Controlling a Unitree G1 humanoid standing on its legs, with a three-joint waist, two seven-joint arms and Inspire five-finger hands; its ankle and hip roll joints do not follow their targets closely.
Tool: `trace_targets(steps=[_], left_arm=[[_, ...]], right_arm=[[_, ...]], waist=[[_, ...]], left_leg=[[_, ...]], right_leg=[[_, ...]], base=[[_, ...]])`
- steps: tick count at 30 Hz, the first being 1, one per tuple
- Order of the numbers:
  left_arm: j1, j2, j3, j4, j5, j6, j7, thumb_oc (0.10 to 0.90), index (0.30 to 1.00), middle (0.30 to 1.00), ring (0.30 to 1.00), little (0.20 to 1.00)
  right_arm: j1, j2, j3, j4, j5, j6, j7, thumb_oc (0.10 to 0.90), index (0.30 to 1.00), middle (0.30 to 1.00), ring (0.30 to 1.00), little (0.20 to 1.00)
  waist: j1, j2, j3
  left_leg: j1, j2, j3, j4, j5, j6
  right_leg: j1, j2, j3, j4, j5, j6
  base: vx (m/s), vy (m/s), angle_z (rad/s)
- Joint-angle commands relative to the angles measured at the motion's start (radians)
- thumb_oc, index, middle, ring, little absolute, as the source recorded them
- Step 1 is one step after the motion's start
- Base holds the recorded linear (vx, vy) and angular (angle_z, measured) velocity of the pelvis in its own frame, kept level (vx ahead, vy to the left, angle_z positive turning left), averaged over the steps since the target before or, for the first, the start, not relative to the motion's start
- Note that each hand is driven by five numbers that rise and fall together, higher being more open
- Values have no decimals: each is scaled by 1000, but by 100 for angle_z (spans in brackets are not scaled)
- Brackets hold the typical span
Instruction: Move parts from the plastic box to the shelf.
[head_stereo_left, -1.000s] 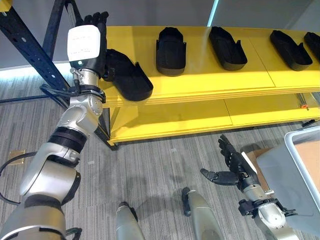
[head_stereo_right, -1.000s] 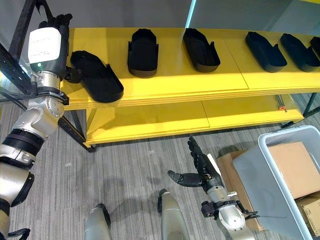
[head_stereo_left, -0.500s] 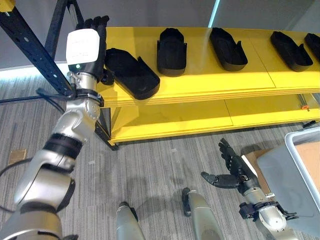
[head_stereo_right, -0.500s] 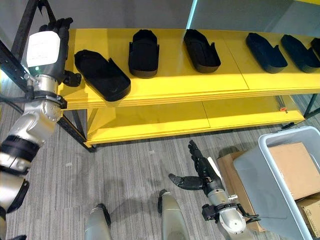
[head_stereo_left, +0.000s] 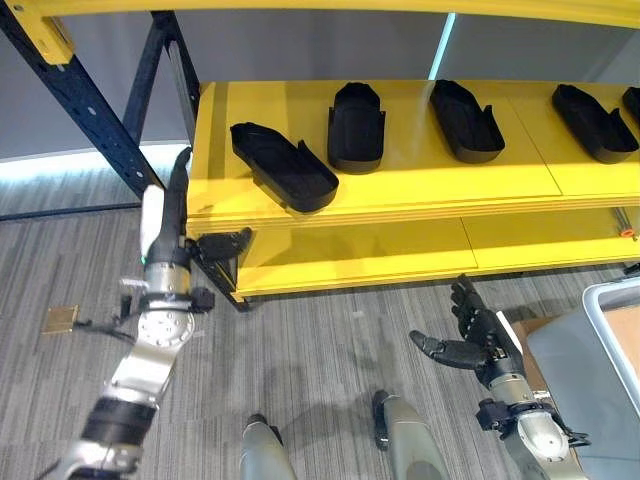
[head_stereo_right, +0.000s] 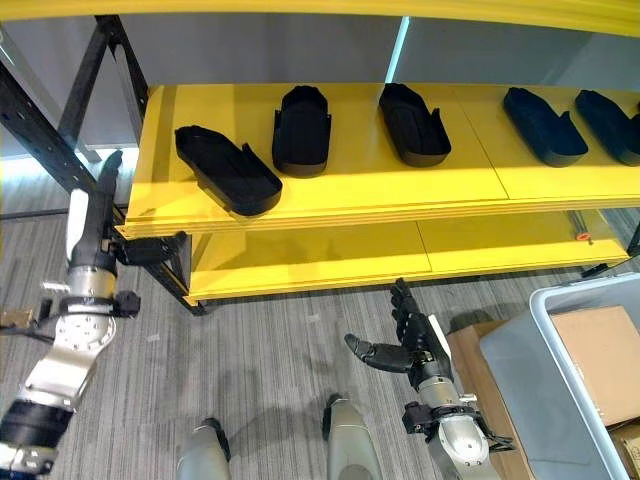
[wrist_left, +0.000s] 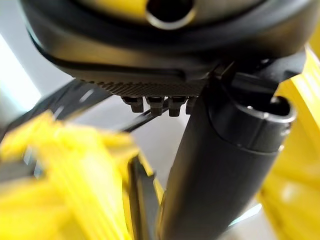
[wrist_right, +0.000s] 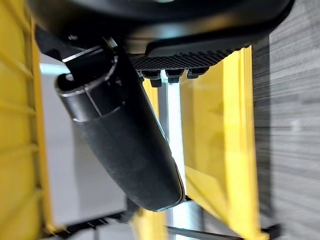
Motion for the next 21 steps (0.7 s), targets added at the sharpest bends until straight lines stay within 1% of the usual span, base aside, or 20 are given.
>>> trace_targets(steps=[1, 3, 4, 5, 6, 7, 9, 13, 14, 18, 20, 21], left_arm=[[-79, 37, 21, -71, -79, -141, -28, 900, 1000, 1000, 1000, 1000], [-33, 22, 28, -79, -97, -143, -48, 900, 1000, 1000, 1000, 1000], [14, -3, 34, -93, -115, -143, -70, 900, 1000, 1000, 1000, 1000], [178, -118, -57, -59, -108, -83, -274, 900, 1000, 1000, 1000, 1000], [159, -125, -73, -55, -86, -77, -271, 900, 1000, 1000, 1000, 1000], [158, -125, -73, -55, -86, -77, -271, 900, 1000, 1000, 1000, 1000], [123, -125, -91, -47, -39, -73, -261, 900, 1000, 1000, 1000, 1000], [45, -120, -129, -24, 18, -74, -243, 900, 1000, 1000, 1000, 1000], [-7, -119, -153, 2, 50, -73, -234, 900, 1000, 1000, 1000, 1000], [-60, -131, -173, 50, 92, -73, -209, 900, 1000, 1000, 1000, 1000], [-132, -149, -193, 115, 133, -66, -169, 900, 1000, 1000, 1000, 1000], [-133, -150, -193, 117, 133, -67, -168, 900, 1000, 1000, 1000, 1000]], right_arm=[[-33, -33, -45, -80, 59, -91, -2, 900, 1000, 1000, 1000, 1000], [-31, -36, -43, -81, 58, -87, 3, 900, 1000, 1000, 1000, 1000], [-31, -41, -49, -87, 37, -86, 0, 900, 1000, 1000, 1000, 1000], [-30, -76, 53, 82, 211, 26, 161, 900, 1000, 1000, 1000, 1000], [-30, -79, 48, 83, 211, 25, 159, 900, 1000, 1000, 1000, 1000], [-30, -79, 47, 83, 211, 25, 159, 900, 1000, 1000, 1000, 1000], [-36, -80, 47, 85, 213, 25, 159, 900, 1000, 1000, 1000, 1000], [-41, -99, 58, 80, 201, 33, 176, 900, 1000, 1000, 1000, 1000], [-39, -113, 63, 81, 180, 39, 181, 900, 1000, 1000, 1000, 1000], [-32, -125, 64, 82, 170, 44, 187, 900, 1000, 1000, 1000, 1000], [-41, -144, 75, 80, 153, 44, 186, 900, 1000, 1000, 1000, 1000], [-41, -144, 74, 80, 153, 44, 186, 900, 1000, 1000, 1000, 1000]], waist=[[-14, 21, -74], [-12, 22, -76], [-9, 25, -80], [65, -28, -138], [55, -19, -139], [54, -18, -139], [43, -8, -141], [27, 3, -139], [19, 9, -132], [8, 19, -124], [-14, 35, -112], [-12, 35, -112]], left_leg=[[-36, 12, -40, -92, 116, 40], [-19, 11, -37, -105, 119, 40], [-2, 10, -33, -121, 124, 40], [220, -103, -6, -267, 101, 113], [220, -94, -11, -257, 109, 106], [220, -94, -12, -256, 109, 105], [221, -86, -15, -239, 106, 98], [235, -90, 0, -221, 89, 93], [235, -93, 3, -215, 86, 89], [232, -95, 14, -211, 94, 81], [231, -87, 34, -224, 103, 74], [231, -87, 35, -225, 103, 74]], right_leg=[[132, -27, 35, -113, 18, 29], [150, -28, 34, -128, 22, 31], [168, -31, 30, -147, 27, 33], [377, 36, -69, -370, 23, -29], [386, 43, -82, -350, 9, -40], [386, 44, -83, -349, 8, -41], [391, 43, -96, -322, -9, -45], [391, 20, -102, -286, -20, -38], [391, 9, -100, -279, -22, -38], [389, 0, -95, -290, -16, -37], [361, -1, -74, -302, -2, -34], [360, -1, -73, -302, -2, -34]], base=[[35, 3, -6], [33, -3, -5], [0, 0, 0], [-14, -60, -5], [-36, -58, -7], [-25, -106, 7], [28, -54, 24], [75, -11, 6], [73, 11, -6], [68, 6, -5], [49, 21, -18], [32, 20, -27]])
